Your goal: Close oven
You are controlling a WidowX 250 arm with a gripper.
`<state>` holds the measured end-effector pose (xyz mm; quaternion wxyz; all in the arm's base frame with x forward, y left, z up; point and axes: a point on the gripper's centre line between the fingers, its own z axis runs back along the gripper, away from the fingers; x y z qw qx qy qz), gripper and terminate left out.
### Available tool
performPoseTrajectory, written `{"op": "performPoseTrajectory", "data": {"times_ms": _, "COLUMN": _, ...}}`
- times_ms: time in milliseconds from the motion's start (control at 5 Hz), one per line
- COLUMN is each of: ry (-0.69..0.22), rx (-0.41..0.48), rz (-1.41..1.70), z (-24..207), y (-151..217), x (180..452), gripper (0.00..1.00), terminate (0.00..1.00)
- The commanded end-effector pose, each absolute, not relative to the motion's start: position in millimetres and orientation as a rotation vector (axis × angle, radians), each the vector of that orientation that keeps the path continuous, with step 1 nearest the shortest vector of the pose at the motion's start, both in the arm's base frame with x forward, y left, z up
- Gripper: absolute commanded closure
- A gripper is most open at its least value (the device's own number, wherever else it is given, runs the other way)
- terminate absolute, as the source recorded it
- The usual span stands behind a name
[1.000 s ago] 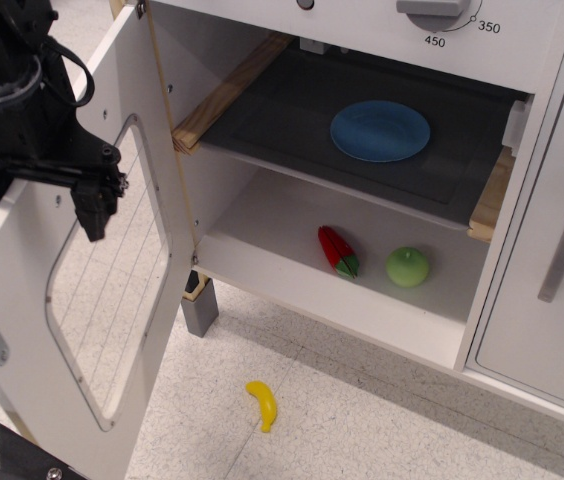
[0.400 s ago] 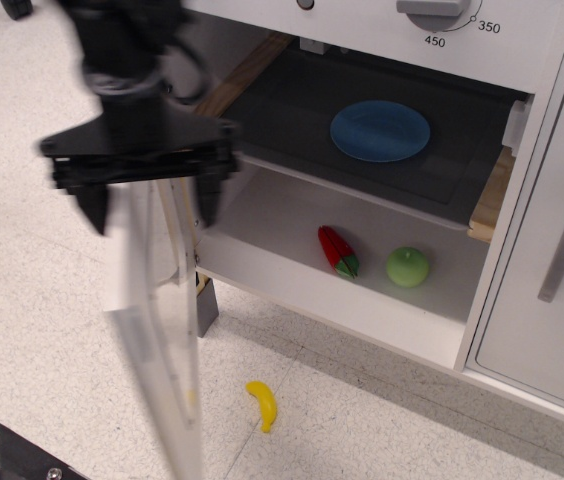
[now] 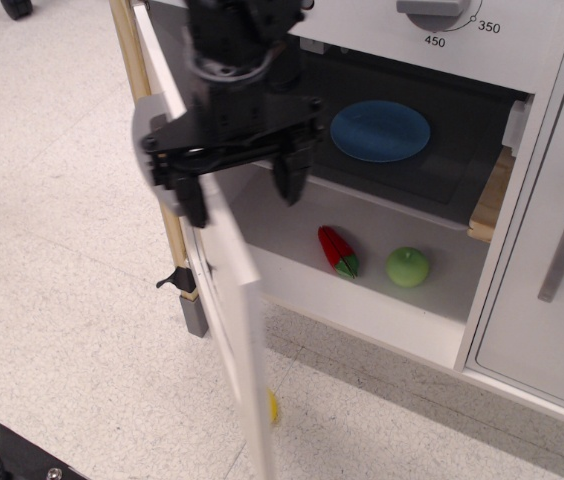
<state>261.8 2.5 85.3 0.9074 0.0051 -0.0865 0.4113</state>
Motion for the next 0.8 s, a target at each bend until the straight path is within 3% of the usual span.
{"op": "performPoseTrajectory", "data": {"times_ms": 0, "ry": -0.251, "rx": -0.061, "rz": 0.977, "z": 99, "y": -39, "x": 316, "gripper": 0.00, "terminate": 0.00}}
{"op": "performPoseTrajectory", "data": {"times_ms": 200, "ry": -0.289, "rx": -0.067, "rz": 1.063, "z": 107, "y": -51, "x": 336, "gripper": 0.00, "terminate": 0.00}}
{"op": "performPoseTrajectory", "data": {"times_ms": 400, "ry": -0.270, "rx": -0.091, "rz": 1.121, "z": 113, "y": -58, "x": 352, "gripper": 0.00, "terminate": 0.00}}
{"op": "performPoseTrajectory", "data": {"times_ms": 600, "ry": -0.300, "rx": -0.128, "rz": 1.065, "z": 126, "y": -60, "x": 339, "gripper": 0.00, "terminate": 0.00}}
